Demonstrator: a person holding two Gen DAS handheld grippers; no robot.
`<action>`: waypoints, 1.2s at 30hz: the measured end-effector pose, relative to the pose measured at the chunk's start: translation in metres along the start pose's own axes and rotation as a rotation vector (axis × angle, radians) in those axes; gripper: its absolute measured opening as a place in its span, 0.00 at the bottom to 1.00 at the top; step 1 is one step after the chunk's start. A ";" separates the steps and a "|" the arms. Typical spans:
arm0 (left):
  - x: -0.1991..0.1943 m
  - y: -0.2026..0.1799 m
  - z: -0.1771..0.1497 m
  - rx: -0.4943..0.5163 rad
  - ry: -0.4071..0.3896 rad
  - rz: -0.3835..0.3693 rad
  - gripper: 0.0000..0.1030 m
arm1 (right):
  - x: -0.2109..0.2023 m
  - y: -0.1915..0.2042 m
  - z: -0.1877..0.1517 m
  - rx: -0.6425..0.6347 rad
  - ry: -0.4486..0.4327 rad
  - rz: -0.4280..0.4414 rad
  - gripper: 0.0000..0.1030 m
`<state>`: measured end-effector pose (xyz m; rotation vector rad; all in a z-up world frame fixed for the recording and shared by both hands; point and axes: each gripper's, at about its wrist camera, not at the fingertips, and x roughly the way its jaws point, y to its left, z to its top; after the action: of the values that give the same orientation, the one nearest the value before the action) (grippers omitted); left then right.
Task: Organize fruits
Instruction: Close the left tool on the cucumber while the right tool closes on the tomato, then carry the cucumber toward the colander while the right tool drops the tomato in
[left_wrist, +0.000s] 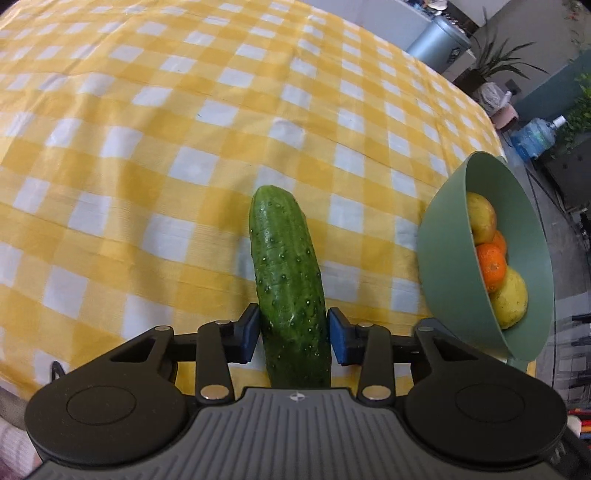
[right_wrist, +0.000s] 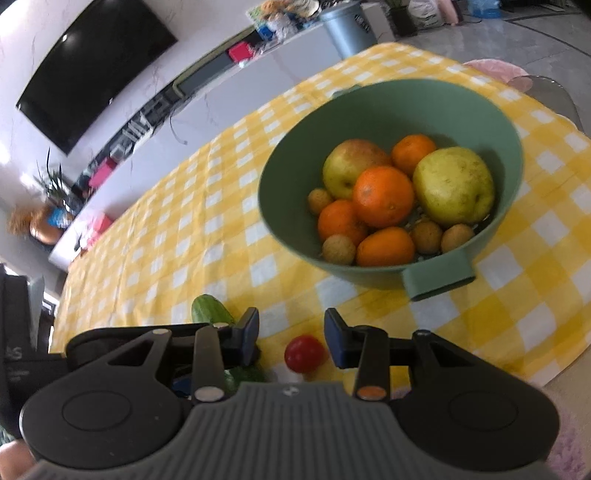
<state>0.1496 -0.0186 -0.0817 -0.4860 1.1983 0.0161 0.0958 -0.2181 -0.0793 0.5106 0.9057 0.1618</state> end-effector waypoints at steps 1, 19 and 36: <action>-0.003 0.004 0.000 0.002 -0.004 -0.002 0.43 | 0.004 0.001 0.000 0.003 0.021 -0.012 0.36; -0.024 0.043 0.007 -0.022 0.008 -0.108 0.42 | 0.056 0.042 0.003 -0.155 0.174 -0.206 0.28; -0.075 0.019 0.006 0.101 -0.172 -0.203 0.40 | -0.006 0.020 0.009 0.001 -0.061 0.033 0.22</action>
<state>0.1214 0.0185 -0.0199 -0.5055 0.9719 -0.1729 0.1006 -0.2058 -0.0612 0.5290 0.8386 0.1749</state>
